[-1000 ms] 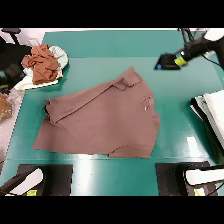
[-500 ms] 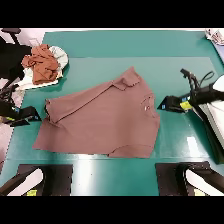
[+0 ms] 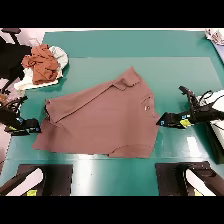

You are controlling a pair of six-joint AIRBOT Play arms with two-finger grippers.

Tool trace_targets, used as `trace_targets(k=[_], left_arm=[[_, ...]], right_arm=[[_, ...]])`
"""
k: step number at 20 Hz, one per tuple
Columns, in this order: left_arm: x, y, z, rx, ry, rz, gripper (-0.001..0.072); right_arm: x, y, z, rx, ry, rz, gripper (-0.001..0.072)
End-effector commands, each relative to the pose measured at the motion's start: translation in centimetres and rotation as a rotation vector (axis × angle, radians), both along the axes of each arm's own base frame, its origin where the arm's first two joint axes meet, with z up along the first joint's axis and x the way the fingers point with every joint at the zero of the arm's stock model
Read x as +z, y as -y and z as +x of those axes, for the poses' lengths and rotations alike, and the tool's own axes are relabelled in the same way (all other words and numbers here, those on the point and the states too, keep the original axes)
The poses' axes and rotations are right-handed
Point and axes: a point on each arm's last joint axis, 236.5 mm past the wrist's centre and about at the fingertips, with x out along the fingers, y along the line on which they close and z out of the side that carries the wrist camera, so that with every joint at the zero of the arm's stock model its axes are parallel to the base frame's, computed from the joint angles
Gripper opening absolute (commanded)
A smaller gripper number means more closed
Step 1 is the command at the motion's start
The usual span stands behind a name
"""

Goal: Fold the shirts.

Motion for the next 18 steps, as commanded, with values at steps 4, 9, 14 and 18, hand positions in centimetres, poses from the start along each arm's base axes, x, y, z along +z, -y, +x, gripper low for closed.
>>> trace_targets(k=[4, 9, 14, 18], left_arm=[[-1.8, -2.1, -0.3, 0.038, -0.01, 0.019, 0.0635], [-4.5, 1.0, -1.4, -0.038, -0.086, -0.137, 0.0634], [-5.8, 3.8, -2.7, -0.072, -0.089, -0.243, 0.0631], [-5.9, 4.7, -1.8, -0.038, -0.053, -0.277, 0.0259]], right_arm=[[-0.9, 0.0, -0.4, 0.024, -0.011, -0.004, 0.0684], [-0.9, 0.0, -0.4, 0.024, -0.011, -0.003, 0.0684], [-1.0, 0.2, -0.5, 0.028, -0.013, -0.011, 0.0685], [-1.5, 1.0, -1.1, 0.047, -0.034, -0.051, 0.0684]])
